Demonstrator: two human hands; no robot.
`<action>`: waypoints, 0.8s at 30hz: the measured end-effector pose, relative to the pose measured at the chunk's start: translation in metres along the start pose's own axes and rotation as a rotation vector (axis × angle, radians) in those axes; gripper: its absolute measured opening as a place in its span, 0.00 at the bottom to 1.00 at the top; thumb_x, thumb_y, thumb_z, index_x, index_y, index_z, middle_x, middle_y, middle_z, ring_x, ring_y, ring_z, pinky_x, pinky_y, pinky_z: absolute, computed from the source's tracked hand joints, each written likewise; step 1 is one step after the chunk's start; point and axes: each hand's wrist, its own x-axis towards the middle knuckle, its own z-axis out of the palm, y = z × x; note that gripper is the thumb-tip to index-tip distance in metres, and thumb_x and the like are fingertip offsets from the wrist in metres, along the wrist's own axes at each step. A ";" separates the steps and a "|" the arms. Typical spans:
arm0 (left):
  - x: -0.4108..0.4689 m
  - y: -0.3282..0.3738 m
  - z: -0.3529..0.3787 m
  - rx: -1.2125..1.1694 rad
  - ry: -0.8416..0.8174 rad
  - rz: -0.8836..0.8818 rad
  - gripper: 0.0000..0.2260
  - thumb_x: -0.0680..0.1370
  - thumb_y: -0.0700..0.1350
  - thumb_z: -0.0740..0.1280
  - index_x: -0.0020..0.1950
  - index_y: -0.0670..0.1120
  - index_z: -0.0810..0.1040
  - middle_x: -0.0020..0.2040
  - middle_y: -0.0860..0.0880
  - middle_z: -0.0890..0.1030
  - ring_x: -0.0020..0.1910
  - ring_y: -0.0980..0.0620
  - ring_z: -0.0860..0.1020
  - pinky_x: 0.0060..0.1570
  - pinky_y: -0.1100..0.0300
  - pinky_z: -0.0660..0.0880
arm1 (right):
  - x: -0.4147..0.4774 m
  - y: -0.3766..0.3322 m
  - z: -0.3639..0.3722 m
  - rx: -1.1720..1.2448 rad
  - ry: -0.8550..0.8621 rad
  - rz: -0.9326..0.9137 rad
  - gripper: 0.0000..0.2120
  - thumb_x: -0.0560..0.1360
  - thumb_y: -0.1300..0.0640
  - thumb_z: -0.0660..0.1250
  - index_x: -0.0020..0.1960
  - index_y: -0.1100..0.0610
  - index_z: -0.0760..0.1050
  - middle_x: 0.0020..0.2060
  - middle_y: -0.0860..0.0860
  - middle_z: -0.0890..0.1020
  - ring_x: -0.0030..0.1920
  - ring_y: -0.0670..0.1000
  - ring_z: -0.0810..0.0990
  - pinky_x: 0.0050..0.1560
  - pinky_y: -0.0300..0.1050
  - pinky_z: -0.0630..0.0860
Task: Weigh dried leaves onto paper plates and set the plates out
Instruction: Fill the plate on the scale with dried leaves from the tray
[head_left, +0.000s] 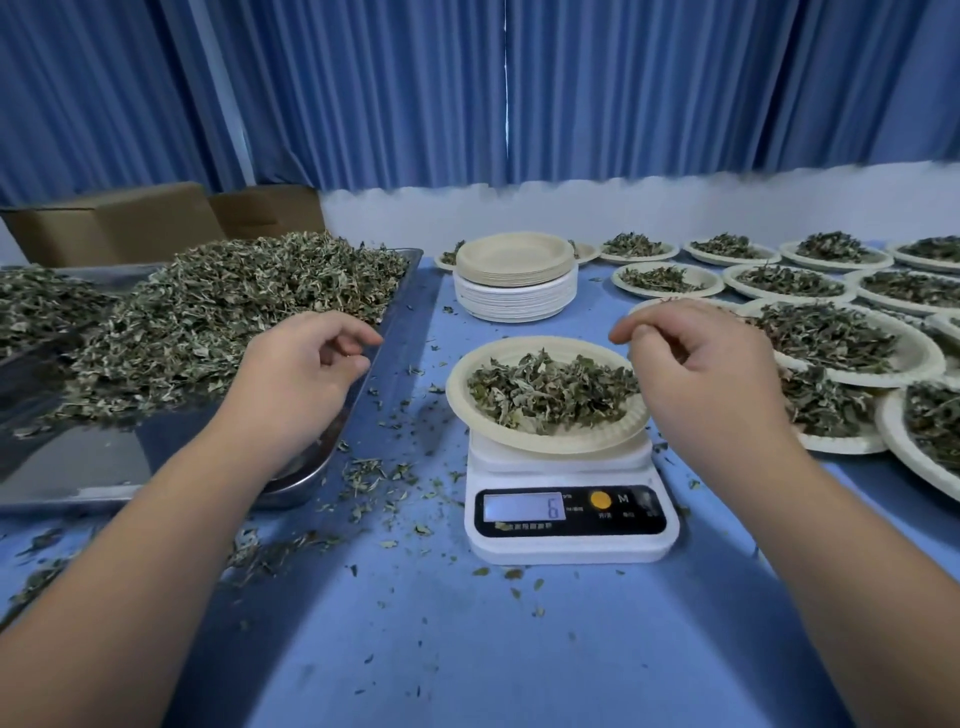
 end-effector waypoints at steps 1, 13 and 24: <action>0.001 -0.002 -0.001 -0.005 0.005 -0.004 0.11 0.76 0.35 0.69 0.47 0.52 0.80 0.43 0.52 0.77 0.39 0.58 0.73 0.42 0.71 0.67 | -0.001 -0.001 0.001 -0.002 0.001 -0.009 0.13 0.75 0.62 0.61 0.40 0.48 0.79 0.37 0.41 0.79 0.36 0.38 0.74 0.39 0.37 0.67; 0.018 -0.044 -0.056 0.124 -0.068 -0.056 0.14 0.76 0.35 0.69 0.47 0.57 0.80 0.43 0.62 0.79 0.41 0.64 0.77 0.33 0.78 0.67 | -0.035 -0.039 0.017 -0.077 -0.053 -0.292 0.10 0.73 0.61 0.61 0.42 0.56 0.82 0.34 0.44 0.77 0.37 0.44 0.74 0.38 0.31 0.66; 0.020 -0.129 -0.086 0.202 -0.106 -0.292 0.13 0.77 0.32 0.63 0.44 0.48 0.83 0.49 0.48 0.83 0.51 0.50 0.79 0.50 0.65 0.70 | 0.036 -0.166 0.162 -0.269 -0.509 -0.818 0.14 0.74 0.53 0.55 0.44 0.52 0.79 0.37 0.46 0.79 0.39 0.50 0.77 0.38 0.49 0.76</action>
